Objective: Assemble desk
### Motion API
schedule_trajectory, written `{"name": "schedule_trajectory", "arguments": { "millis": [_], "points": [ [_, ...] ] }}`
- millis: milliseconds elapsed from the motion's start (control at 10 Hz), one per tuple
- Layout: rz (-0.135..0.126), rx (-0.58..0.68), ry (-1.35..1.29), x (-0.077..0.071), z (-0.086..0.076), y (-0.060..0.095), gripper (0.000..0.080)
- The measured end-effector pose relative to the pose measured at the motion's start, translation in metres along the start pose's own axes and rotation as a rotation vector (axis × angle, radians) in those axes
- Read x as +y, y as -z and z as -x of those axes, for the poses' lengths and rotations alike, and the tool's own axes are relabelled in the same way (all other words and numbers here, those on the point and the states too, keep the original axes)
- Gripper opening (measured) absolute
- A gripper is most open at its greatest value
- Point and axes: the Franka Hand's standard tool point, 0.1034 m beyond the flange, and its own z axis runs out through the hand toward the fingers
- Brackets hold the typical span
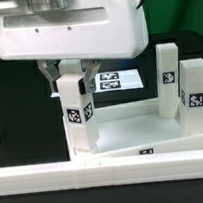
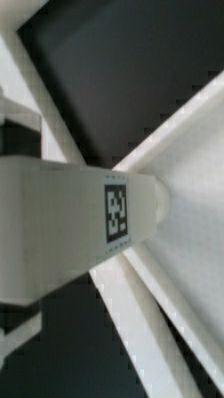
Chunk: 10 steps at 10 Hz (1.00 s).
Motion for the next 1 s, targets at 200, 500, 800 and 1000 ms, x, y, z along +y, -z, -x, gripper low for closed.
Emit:
{"name": "schedule_trajectory", "arguments": {
  "millis": [200, 500, 800, 1000],
  "points": [
    [0.002, 0.001, -0.211, 0.0012, -0.0003, -0.0003, 0.0291],
    [0.013, -0.005, -0.546, 0.0006, 0.0030, -0.0009, 0.0291],
    [0.017, -0.006, -0.812, -0.0006, 0.0047, -0.0015, 0.0291],
    [0.017, -0.006, -0.881, -0.0009, 0.0050, -0.0015, 0.0291]
  ]
}}
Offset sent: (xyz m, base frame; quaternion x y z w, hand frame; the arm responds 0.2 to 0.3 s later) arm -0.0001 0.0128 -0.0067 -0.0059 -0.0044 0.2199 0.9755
